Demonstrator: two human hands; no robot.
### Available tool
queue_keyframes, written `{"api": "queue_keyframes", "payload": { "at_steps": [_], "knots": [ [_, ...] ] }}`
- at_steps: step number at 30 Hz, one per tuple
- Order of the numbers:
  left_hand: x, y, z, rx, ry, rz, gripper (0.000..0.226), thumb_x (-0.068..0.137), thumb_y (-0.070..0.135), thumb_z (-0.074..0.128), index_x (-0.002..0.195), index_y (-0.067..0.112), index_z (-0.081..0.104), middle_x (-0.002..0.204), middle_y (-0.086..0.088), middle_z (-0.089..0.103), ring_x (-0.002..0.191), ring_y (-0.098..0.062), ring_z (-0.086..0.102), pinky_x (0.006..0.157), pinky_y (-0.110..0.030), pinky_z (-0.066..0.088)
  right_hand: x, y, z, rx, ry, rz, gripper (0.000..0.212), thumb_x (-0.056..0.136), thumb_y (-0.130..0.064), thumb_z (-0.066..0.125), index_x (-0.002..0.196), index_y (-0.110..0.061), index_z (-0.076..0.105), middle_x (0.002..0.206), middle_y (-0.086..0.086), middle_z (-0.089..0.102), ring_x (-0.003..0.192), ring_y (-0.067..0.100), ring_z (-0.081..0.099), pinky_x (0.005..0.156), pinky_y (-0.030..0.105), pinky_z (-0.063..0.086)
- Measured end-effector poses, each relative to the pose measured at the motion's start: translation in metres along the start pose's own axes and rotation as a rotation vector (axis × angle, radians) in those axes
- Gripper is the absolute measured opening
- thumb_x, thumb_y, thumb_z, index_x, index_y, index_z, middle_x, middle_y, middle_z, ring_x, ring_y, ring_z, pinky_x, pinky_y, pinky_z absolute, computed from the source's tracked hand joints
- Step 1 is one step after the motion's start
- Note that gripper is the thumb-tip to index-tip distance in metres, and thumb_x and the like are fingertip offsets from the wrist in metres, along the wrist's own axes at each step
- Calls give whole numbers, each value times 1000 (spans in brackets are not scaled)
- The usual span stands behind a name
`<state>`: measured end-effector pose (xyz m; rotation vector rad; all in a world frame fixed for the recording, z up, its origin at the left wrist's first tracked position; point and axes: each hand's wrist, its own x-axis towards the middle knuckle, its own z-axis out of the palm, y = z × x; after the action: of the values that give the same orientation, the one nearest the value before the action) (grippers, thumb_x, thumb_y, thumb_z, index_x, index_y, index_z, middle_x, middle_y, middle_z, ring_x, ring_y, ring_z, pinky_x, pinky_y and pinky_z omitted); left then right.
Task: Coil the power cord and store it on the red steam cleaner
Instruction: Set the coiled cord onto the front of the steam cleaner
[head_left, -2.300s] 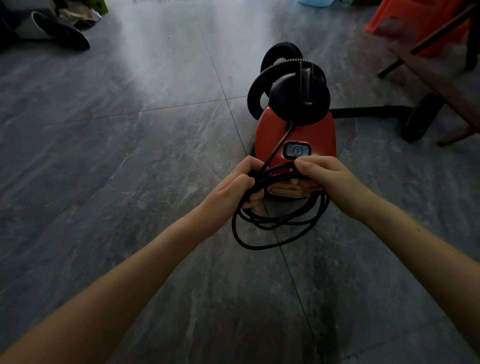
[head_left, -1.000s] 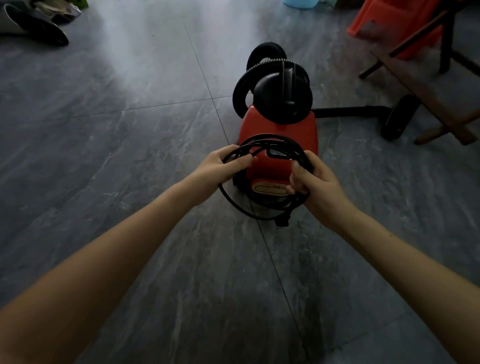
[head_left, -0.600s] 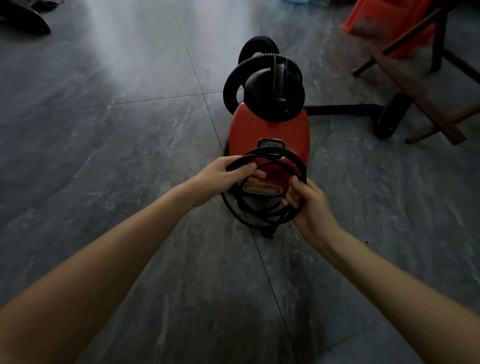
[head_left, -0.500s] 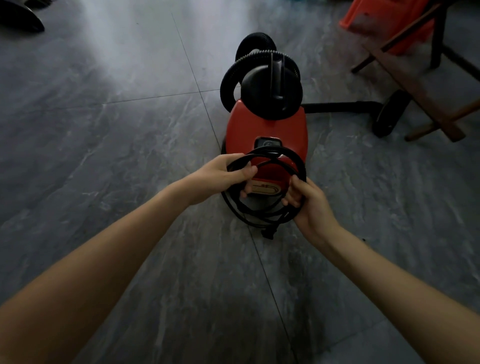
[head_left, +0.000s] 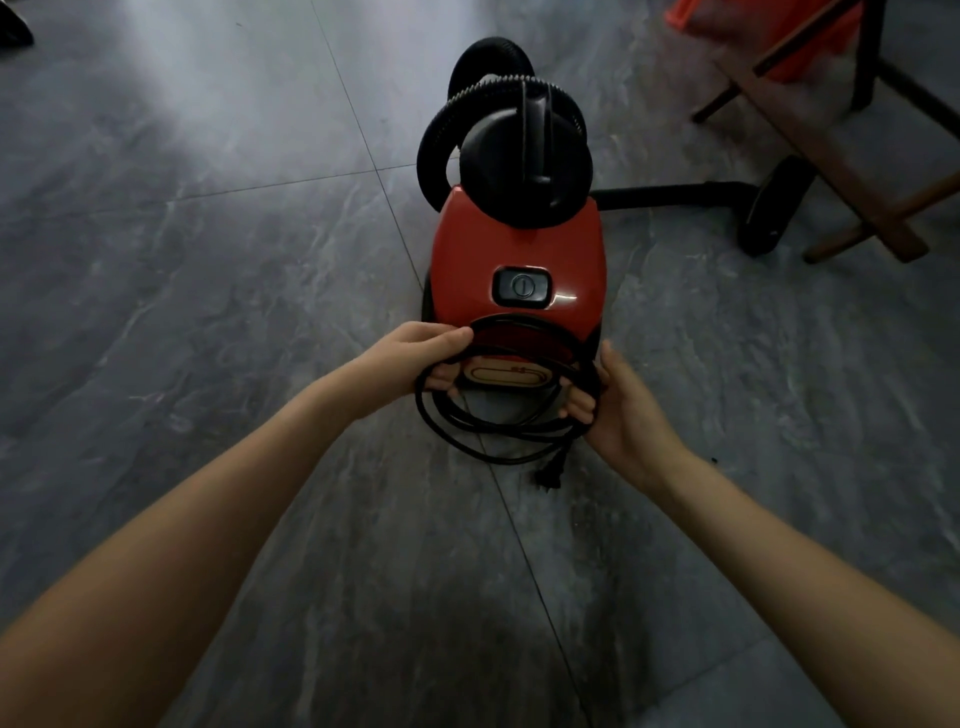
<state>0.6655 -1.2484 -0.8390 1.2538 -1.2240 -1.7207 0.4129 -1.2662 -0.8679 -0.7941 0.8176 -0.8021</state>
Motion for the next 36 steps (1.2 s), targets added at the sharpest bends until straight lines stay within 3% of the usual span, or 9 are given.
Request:
{"api": "queue_keyframes", "payload": {
  "at_steps": [3,6,9,13,16,20,25,30,36],
  "knots": [
    [-1,-7,6,71,65,44,26,102,23,44,84,12,58,62,6,36,54,-6,39,72,-30,48,8,5,-2,64,69,15,36,101,-34,41,97,-13,70,51,-5,30,45,8,31,59,25,40],
    [-2,-14,10,109,128,78,17,100,21,48,93,8,56,58,13,52,56,-2,52,74,-30,51,12,6,-5,88,117,15,30,100,-29,46,85,-16,69,50,-5,32,45,8,31,59,25,37],
    [-2,-20,6,135,250,108,21,90,18,65,101,8,50,78,1,72,72,-14,67,78,-36,56,16,5,-4,91,119,-30,25,98,-28,49,77,-15,54,51,-5,34,47,8,32,59,24,39],
    [-1,-23,10,141,395,240,20,89,10,67,94,7,48,81,-23,68,69,-19,65,69,-34,55,20,6,0,76,177,-95,27,98,-25,53,73,-15,50,52,-4,38,49,9,36,58,24,40],
    [1,-31,15,207,513,315,18,87,10,70,90,4,53,72,-17,68,60,-15,64,60,-24,53,20,9,1,19,243,-154,30,98,-22,55,69,-15,51,54,-3,40,52,10,37,61,26,40],
    [5,-39,17,215,578,303,15,82,11,75,90,5,63,73,-7,71,61,-12,67,61,-22,54,20,13,-1,-34,296,-188,29,98,-21,55,70,-14,55,55,-2,42,54,11,39,65,29,41],
    [7,-46,18,204,553,262,14,81,10,76,90,4,67,74,-9,71,63,-14,67,64,-25,54,20,15,-3,-83,306,-186,27,100,-21,53,74,-12,55,57,-2,42,56,11,40,65,28,41],
    [4,-44,18,163,513,240,12,81,10,76,89,6,69,69,5,71,65,-10,68,66,-22,54,21,20,-4,-161,339,-230,27,99,-24,54,75,-13,56,57,-4,43,58,10,42,68,31,40],
    [-3,-42,16,90,406,216,15,91,17,65,101,6,66,83,-2,71,77,-12,68,77,-23,54,20,21,-1,-287,417,-277,28,99,-25,55,75,-10,57,59,-1,47,58,13,45,63,27,45]
  ]
}}
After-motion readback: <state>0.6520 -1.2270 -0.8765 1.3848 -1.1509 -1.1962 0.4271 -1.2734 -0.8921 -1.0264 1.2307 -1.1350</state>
